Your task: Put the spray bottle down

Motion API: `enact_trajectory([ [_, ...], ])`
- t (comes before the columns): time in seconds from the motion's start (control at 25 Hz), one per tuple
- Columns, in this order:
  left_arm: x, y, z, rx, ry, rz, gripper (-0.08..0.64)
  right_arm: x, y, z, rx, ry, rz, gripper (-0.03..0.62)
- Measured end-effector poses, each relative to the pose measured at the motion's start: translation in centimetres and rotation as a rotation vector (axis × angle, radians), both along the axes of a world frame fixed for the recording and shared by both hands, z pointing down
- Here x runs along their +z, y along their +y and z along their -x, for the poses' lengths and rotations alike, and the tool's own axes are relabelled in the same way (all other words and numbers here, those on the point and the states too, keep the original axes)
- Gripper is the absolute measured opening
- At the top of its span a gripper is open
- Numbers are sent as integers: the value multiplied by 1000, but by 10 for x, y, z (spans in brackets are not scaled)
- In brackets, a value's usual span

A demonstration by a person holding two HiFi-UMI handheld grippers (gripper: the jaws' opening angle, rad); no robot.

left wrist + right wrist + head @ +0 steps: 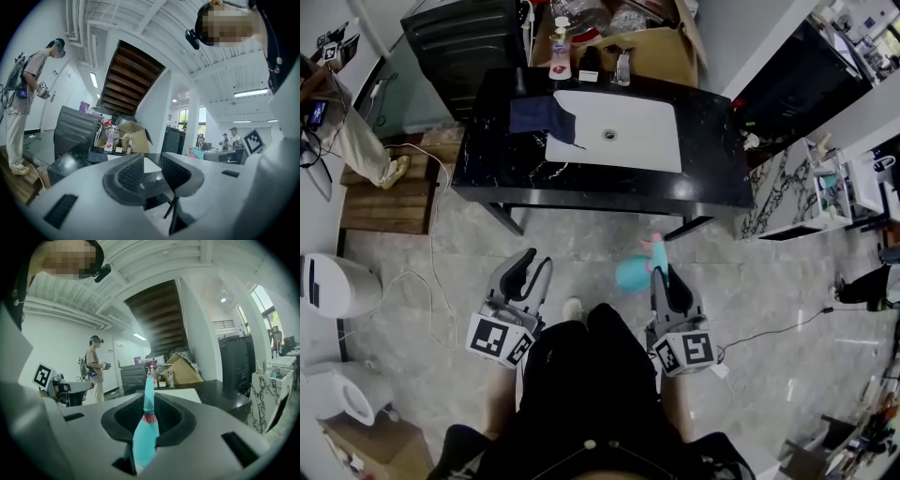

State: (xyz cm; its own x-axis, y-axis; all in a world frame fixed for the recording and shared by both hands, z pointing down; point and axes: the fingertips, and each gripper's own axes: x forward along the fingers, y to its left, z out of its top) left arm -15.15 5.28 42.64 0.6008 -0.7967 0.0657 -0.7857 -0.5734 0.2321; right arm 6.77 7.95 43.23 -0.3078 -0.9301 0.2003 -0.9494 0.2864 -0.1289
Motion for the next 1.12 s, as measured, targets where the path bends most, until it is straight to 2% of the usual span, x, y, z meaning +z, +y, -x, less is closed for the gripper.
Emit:
enact_trajectory([
  [0.16,10,-20,-1,0,4,28,115,1,-27,-3,6,7,1,69],
  [0.52,5,-92,-9,-48,6,3,115,-1,-114,-15,-25,3,-27,69],
  [0.88,-6,-182,-35,-74,-16,-9,115,-1,-214,-39,-54,-11,-32,69],
  [1.12,3,-222,-55,-77,-31,12,115,10,-262,-59,-59,-14,-15,69],
])
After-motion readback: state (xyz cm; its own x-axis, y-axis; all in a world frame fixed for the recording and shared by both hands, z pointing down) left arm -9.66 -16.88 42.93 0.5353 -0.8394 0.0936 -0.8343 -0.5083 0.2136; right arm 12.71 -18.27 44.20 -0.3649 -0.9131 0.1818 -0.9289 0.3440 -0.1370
